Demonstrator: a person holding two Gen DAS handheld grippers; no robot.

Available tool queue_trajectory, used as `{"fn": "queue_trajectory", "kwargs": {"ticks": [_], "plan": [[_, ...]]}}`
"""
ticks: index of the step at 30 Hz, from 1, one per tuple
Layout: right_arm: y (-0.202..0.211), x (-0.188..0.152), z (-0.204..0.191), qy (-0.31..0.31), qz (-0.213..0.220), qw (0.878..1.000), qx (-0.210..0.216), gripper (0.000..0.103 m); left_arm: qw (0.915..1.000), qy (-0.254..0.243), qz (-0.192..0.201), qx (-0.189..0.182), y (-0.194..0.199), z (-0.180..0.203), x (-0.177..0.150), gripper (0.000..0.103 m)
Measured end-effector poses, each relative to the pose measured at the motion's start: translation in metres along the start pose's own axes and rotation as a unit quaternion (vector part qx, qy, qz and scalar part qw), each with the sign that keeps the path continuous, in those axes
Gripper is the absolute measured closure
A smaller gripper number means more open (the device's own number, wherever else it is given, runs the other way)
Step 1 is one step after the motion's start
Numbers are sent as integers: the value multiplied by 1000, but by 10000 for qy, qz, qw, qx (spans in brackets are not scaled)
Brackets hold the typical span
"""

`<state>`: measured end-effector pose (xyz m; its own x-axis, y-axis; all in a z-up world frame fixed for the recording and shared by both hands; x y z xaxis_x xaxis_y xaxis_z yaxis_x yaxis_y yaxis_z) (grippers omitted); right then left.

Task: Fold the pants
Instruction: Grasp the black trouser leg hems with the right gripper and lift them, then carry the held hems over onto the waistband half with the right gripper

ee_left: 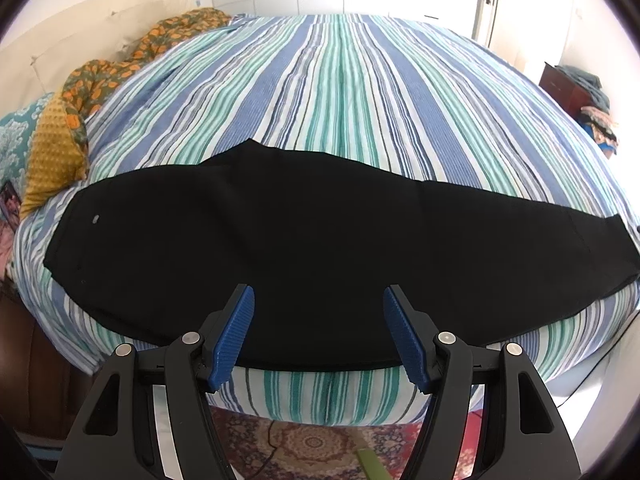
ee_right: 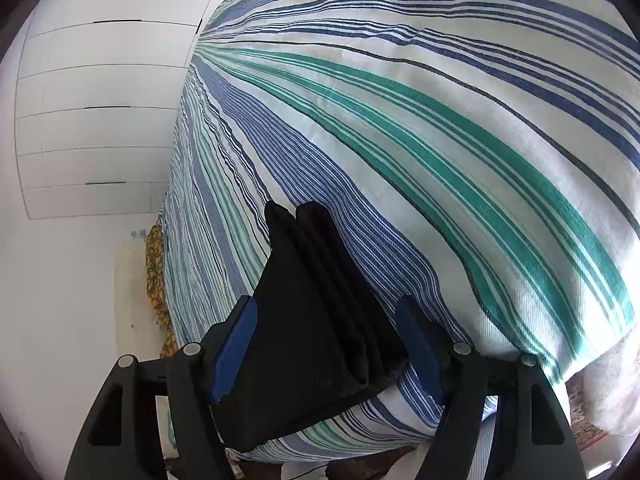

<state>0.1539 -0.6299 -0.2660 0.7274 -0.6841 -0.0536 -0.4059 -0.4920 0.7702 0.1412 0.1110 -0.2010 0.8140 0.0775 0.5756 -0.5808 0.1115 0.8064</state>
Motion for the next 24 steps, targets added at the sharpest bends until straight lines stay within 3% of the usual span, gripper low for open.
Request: {"fn": "queue_trajectory", "kwargs": {"ticks": [3, 5, 6, 8, 9, 12, 15, 18, 24], "plan": [[-12, -1, -26, 582, -554, 9956, 478, 31, 9999, -98, 35, 31, 1, 3, 0, 34], [-22, -7, -37, 860, -895, 9909, 514, 36, 9999, -116, 8, 43, -1, 4, 0, 34], [-27, -8, -37, 952, -951, 9906, 234, 40, 9999, -106, -16, 36, -2, 4, 0, 34], [-39, -9, -32, 1158, -1008, 9870, -486, 64, 9999, -95, -48, 20, -4, 5, 0, 34], [-42, -10, -31, 1134, -971, 9869, -615, 77, 9999, -110, -40, 18, -3, 5, 0, 34], [-31, -15, -48, 1423, -573, 9874, -388, 85, 9999, -145, 18, 34, -1, 5, 1, 34], [-15, -31, -73, 1282, -456, 9896, 467, 87, 10000, -43, 22, 12, -3, 0, 1, 33], [2, -63, -108, 1319, -485, 9806, 1365, 87, 9999, 159, 9, -55, -6, -7, -1, 33], [10, -137, -204, 1136, -882, 9352, 3236, 87, 9988, 457, 130, -151, -2, -23, -9, 33]]}}
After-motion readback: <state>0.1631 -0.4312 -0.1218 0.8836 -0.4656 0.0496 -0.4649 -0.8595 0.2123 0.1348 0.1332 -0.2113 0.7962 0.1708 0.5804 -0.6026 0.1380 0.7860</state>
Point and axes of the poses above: each gripper's, at about its wrist camera, not at the fingertips, and y roughly against the way its jaws point, z to its right, x to its top, the point moved 5 cm from there along -y, roughly the way its jaws point, and after that the axes turned 12 degrees about -x, right-handed, at the moved point
